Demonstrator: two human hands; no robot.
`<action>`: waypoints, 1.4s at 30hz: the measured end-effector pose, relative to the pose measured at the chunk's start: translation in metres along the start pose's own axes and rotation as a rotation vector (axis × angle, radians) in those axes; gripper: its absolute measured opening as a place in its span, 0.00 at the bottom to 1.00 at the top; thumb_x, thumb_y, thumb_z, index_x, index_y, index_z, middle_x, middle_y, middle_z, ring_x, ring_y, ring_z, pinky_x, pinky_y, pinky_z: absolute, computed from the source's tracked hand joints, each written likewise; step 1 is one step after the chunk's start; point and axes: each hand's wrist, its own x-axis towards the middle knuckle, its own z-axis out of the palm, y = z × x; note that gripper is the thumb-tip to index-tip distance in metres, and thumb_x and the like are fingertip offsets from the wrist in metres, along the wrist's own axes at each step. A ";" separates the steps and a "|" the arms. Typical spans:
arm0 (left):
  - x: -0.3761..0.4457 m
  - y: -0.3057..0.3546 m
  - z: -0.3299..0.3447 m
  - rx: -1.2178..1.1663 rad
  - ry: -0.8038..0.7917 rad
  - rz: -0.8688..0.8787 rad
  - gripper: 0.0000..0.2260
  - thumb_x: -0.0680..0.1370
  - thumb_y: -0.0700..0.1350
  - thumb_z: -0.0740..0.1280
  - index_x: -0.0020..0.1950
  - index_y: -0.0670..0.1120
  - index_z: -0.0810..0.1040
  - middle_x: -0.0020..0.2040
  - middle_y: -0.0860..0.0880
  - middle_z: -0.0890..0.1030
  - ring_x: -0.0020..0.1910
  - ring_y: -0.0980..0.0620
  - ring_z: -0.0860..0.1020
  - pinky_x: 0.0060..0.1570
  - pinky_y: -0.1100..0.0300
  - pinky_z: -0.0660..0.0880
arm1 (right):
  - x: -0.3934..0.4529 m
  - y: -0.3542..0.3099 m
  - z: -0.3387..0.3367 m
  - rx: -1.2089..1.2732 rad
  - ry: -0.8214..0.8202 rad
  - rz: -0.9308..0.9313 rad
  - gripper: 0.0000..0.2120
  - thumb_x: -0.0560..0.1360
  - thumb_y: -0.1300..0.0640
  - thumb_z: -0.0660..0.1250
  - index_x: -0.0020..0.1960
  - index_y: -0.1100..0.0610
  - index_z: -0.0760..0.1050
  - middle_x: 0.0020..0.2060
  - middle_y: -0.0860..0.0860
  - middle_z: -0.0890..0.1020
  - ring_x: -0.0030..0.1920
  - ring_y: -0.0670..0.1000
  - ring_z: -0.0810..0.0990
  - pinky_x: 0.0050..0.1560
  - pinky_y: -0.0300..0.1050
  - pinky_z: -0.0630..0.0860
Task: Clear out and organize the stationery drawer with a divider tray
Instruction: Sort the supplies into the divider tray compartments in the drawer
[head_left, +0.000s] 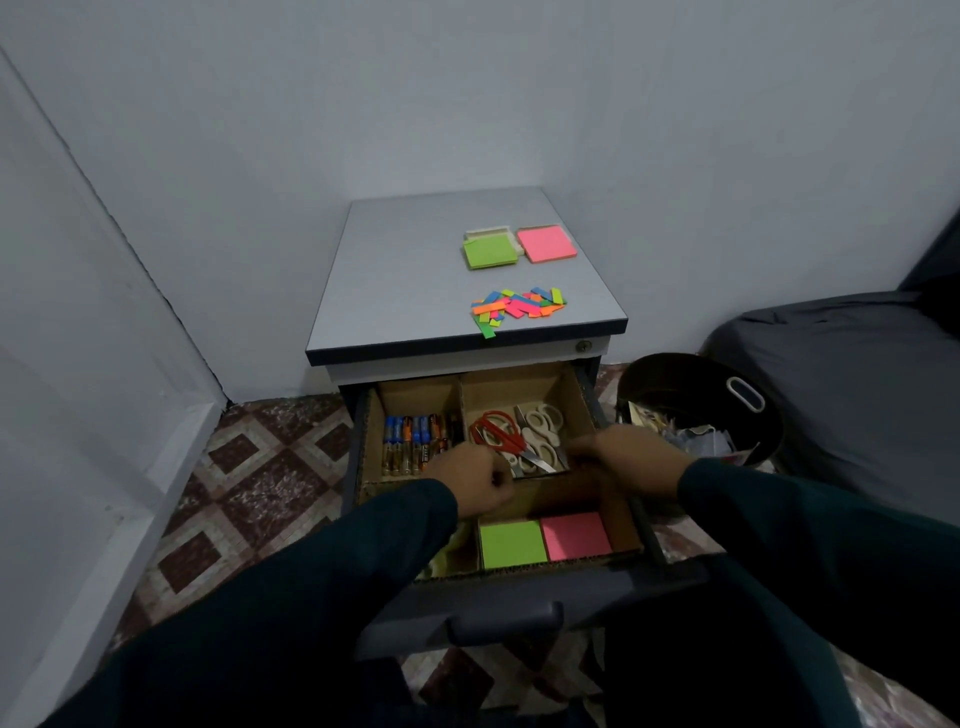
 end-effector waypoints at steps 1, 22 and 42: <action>0.002 0.000 -0.007 -0.019 0.034 0.001 0.11 0.79 0.47 0.61 0.50 0.43 0.80 0.46 0.46 0.81 0.38 0.54 0.73 0.39 0.62 0.71 | 0.002 0.000 -0.007 0.015 0.019 0.004 0.14 0.80 0.58 0.58 0.65 0.52 0.71 0.59 0.50 0.78 0.58 0.49 0.77 0.61 0.42 0.72; 0.108 -0.024 -0.149 0.015 0.332 -0.019 0.10 0.78 0.48 0.62 0.52 0.46 0.80 0.51 0.49 0.81 0.49 0.49 0.78 0.50 0.56 0.76 | 0.117 0.055 -0.137 -0.056 0.310 0.053 0.10 0.80 0.58 0.57 0.58 0.55 0.75 0.54 0.51 0.81 0.52 0.52 0.78 0.52 0.45 0.73; 0.252 -0.081 -0.175 -0.027 0.249 -0.195 0.33 0.77 0.52 0.66 0.76 0.48 0.54 0.73 0.46 0.65 0.69 0.43 0.66 0.63 0.51 0.68 | 0.253 0.153 -0.145 0.109 0.164 0.295 0.27 0.79 0.56 0.61 0.74 0.56 0.56 0.72 0.55 0.64 0.66 0.60 0.69 0.63 0.52 0.66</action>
